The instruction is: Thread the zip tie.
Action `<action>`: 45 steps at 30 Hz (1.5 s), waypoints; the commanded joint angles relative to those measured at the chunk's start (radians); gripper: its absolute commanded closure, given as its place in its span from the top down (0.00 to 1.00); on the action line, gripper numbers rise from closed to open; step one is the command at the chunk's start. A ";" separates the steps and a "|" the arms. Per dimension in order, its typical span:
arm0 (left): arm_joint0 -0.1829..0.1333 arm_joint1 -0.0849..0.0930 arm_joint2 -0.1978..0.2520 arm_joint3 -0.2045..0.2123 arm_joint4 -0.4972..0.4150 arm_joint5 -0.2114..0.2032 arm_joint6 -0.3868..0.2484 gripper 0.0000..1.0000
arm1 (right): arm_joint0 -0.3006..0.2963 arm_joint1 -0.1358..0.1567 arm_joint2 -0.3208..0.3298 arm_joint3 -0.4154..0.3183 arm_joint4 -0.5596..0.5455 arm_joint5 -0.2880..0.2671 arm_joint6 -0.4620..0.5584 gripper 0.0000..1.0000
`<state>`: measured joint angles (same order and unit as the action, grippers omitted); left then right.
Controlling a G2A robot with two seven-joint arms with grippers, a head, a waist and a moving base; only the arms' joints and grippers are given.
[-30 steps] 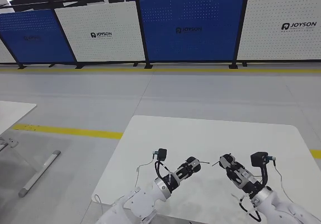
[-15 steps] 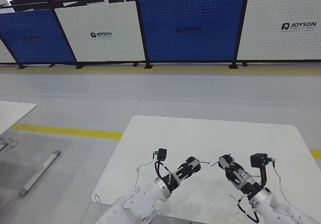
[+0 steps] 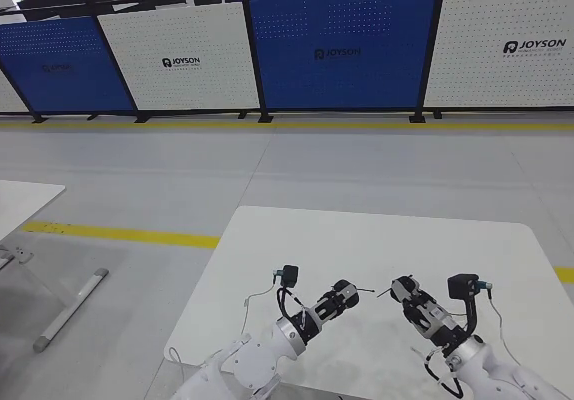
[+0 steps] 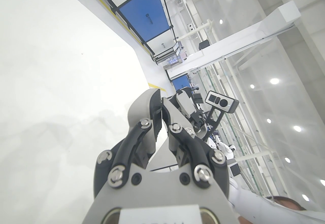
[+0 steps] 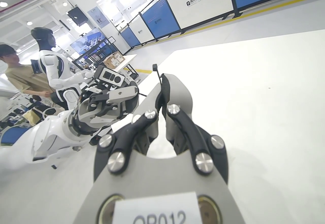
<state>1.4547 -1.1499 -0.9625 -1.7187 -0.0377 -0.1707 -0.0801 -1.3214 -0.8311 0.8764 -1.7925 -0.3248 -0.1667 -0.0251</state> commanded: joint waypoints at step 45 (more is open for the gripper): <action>0.000 0.000 0.000 0.000 0.000 0.000 0.000 0.00 | -0.059 -0.067 0.044 0.063 0.044 -0.058 -0.112 0.00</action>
<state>1.4547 -1.1499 -0.9625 -1.7187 -0.0378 -0.1707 -0.0801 -1.3807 -0.8947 0.9205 -1.7306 -0.2689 -0.2466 -0.1283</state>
